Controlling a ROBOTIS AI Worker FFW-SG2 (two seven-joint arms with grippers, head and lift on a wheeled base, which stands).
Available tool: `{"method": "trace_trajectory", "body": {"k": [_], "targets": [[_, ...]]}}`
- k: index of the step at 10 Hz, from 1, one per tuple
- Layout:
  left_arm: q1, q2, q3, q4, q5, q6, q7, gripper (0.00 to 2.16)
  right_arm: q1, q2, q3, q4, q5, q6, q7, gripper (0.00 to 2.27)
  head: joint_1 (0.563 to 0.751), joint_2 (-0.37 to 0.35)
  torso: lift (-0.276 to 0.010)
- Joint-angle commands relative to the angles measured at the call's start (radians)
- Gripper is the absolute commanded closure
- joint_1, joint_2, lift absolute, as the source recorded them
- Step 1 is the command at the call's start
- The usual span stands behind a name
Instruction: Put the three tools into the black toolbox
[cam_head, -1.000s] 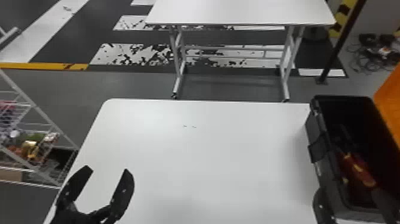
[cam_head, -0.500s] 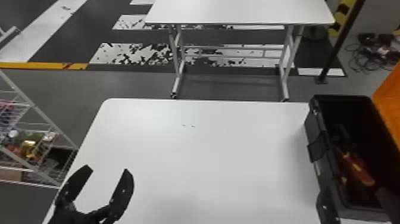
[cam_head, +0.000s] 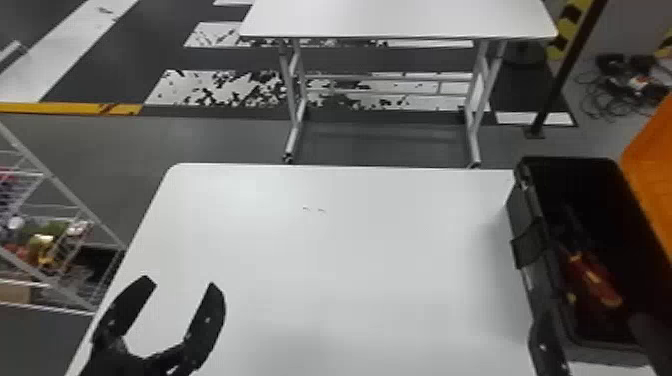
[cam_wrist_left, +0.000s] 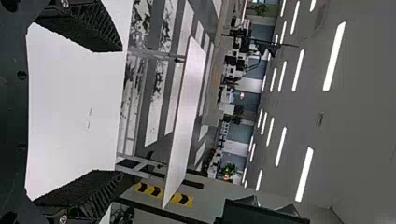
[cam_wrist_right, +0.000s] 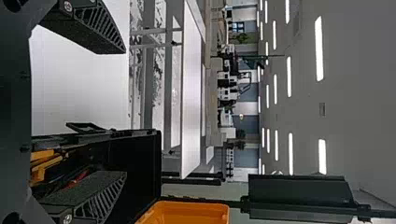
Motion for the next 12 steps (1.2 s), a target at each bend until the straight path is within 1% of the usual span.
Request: {"method": "trace_trajectory", "body": {"k": [1,3,9,12], "targets": [[-0.001,-0.001,-0.009,-0.001,-0.011,0.010,0.000,0.07,0.008,0.001,0.004,-0.007,-0.001,0.002,0.003,0.08,0.695,0.083,-0.051],[-0.001,-0.001,-0.028,-0.004,-0.024,0.010,0.000,0.07,0.015,0.001,0.020,-0.009,0.006,-0.001,0.003,0.08,0.695,0.075,-0.051],[0.007,-0.001,-0.043,-0.013,-0.051,0.007,0.002,0.07,0.025,0.004,0.064,-0.006,0.027,-0.044,-0.022,0.08,0.695,0.082,-0.051],[0.008,-0.001,-0.046,-0.013,-0.055,0.007,0.003,0.07,0.031,0.004,0.069,-0.003,0.030,-0.068,-0.034,0.08,0.695,0.089,-0.051]]}}
